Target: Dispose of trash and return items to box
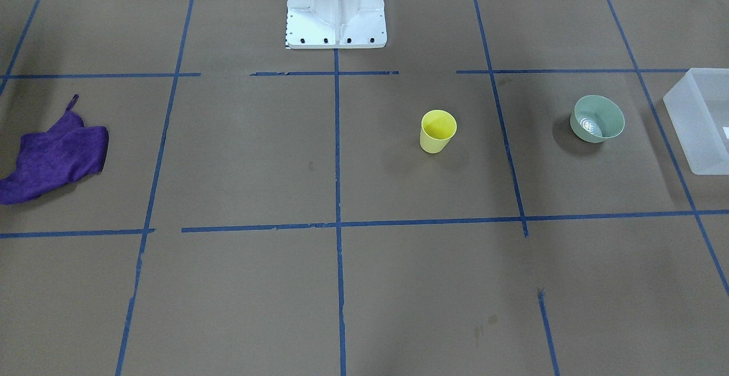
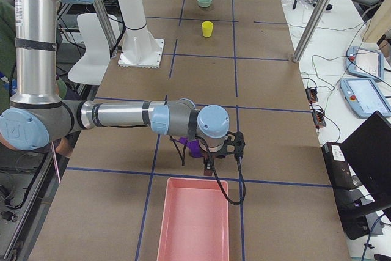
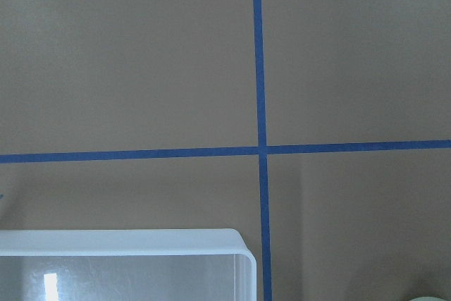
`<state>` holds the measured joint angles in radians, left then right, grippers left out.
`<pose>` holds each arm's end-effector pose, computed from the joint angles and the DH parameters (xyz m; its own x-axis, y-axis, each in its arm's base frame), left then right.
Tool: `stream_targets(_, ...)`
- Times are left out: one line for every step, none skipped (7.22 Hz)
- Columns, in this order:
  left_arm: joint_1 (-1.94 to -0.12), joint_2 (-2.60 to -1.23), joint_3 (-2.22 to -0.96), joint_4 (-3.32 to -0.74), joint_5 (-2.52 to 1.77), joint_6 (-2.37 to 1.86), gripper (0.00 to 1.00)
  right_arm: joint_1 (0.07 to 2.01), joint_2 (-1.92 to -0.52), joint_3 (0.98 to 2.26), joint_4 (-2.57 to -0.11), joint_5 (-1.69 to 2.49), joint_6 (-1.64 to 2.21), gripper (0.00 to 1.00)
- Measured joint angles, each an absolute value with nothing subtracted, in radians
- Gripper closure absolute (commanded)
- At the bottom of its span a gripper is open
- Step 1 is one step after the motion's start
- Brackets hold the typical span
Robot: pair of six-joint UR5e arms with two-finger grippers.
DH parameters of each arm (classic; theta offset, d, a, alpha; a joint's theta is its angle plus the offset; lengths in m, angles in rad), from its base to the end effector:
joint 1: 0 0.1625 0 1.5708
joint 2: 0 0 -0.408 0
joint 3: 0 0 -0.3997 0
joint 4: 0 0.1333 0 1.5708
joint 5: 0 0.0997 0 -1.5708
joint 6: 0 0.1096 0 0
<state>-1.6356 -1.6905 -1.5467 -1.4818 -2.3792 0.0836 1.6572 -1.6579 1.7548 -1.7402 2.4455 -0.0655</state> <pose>-0.0893 -0.5421 0.6045 0.6925 0.0435 -0.7201 0.0069 0.9977 0.0670 0.0884 -0.4507 0.6076 0.6383 0.0454 0.7684 -0.0444 0.9988 -0.0222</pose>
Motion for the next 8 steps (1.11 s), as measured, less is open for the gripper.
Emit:
stream_targets(-1.636,-1.691,-1.548,-1.482,-2.379,0.083,0.00,1.659,-1.656,1.755,-1.740,2.441,-0.065,0.00)
stream_targets(-1.636,-1.692,-1.552,-1.482,-2.379,0.081,0.00,1.659,-1.654,1.755,-1.740,2.431,-0.061,0.00)
stream_targets(-1.636,-1.694,-1.575,-1.482,-2.380,0.078,0.00,1.660,-1.652,1.757,-1.739,2.422,-0.057,0.00)
stream_targets(-1.635,-1.696,-1.630,-1.481,-2.378,0.051,0.00,1.660,-1.650,1.760,-1.739,2.419,-0.053,0.00)
stream_targets(-1.631,-1.697,-1.706,-1.482,-2.379,-0.026,0.00,1.660,-1.647,1.763,-1.738,2.418,-0.050,0.00)
stream_targets(-1.606,-1.696,-1.789,-1.486,-2.383,-0.131,0.00,1.660,-1.642,1.765,-1.736,2.418,-0.049,0.00)
stream_targets(-1.548,-1.695,-1.872,-1.495,-2.388,-0.250,0.00,1.659,-1.633,1.772,-1.733,2.422,-0.047,0.00)
stream_targets(-1.463,-1.693,-1.941,-1.532,-2.389,-0.404,0.00,1.658,-1.624,1.778,-1.731,2.426,-0.046,0.00)
